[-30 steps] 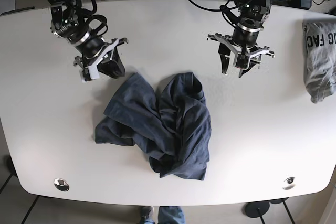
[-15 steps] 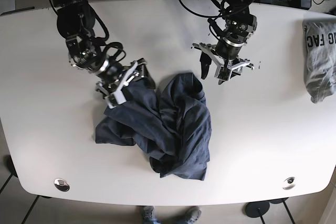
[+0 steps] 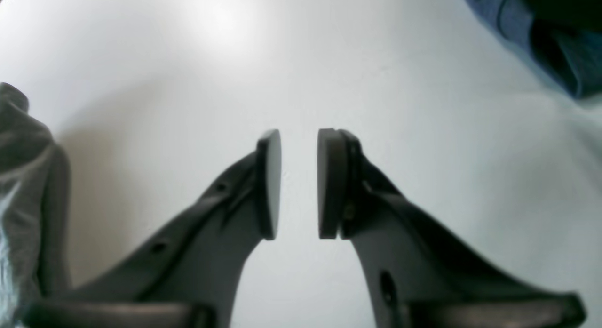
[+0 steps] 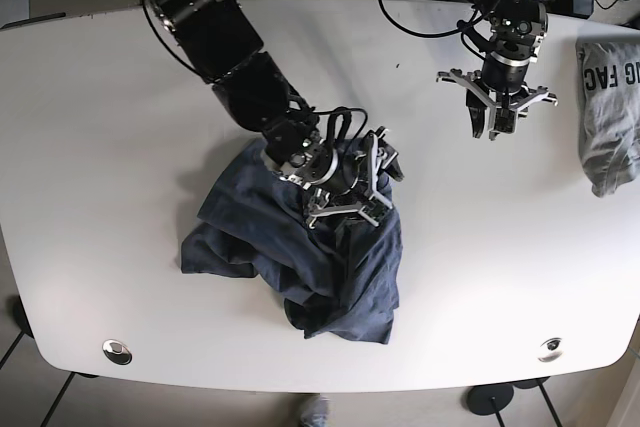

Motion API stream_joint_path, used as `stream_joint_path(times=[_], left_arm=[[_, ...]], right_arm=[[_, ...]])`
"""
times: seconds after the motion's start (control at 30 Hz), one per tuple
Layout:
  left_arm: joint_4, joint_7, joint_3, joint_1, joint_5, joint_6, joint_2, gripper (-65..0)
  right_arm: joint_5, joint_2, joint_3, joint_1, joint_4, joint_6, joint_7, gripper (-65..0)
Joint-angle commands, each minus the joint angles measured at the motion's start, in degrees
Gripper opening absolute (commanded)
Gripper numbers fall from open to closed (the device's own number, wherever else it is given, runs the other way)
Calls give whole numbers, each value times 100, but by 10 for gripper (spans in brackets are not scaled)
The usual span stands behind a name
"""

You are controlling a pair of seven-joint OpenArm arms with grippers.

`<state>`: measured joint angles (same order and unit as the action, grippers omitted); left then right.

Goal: Fold the T-shirt properly
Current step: 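Lower the right gripper and grasp the crumpled navy shirt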

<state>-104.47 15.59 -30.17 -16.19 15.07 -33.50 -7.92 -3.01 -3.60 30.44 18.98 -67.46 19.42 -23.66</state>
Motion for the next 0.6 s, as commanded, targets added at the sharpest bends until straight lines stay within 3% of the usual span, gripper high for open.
stream_joint_path(times=[0.03, 0.17, 0.3, 0.4, 0.43, 0.5, 0.6], left_arm=[[-99, -140, -29, 23, -70, -4, 23, -578], [-90, -131, -11, -65, -70, -4, 14, -579], [-90, -131, 6, -74, -70, -22, 41, -579], [-81, -131, 6, -65, -70, -163, 41, -579], [-81, -131, 6, -65, -70, -206, 41, -579], [-81, -131, 15, -47, -70, -233, 41, -578], [-72, -131, 77, 23, -61, -233, 41, -578]], right_arm=[[-143, -172, -340, 137, 227, -30, 401, -160], [-135, -199, -841, 154, 702, -30, 832, -162], [-143, -172, -885, 163, 966, -30, 1122, -184], [-143, -164, -885, 146, 948, -30, 1148, -347], [-143, -164, -885, 137, 948, -30, 1148, -471], [-143, -199, -885, 137, 948, -30, 1140, -631], [-143, -207, -859, -153, 289, -30, 1069, -633]])
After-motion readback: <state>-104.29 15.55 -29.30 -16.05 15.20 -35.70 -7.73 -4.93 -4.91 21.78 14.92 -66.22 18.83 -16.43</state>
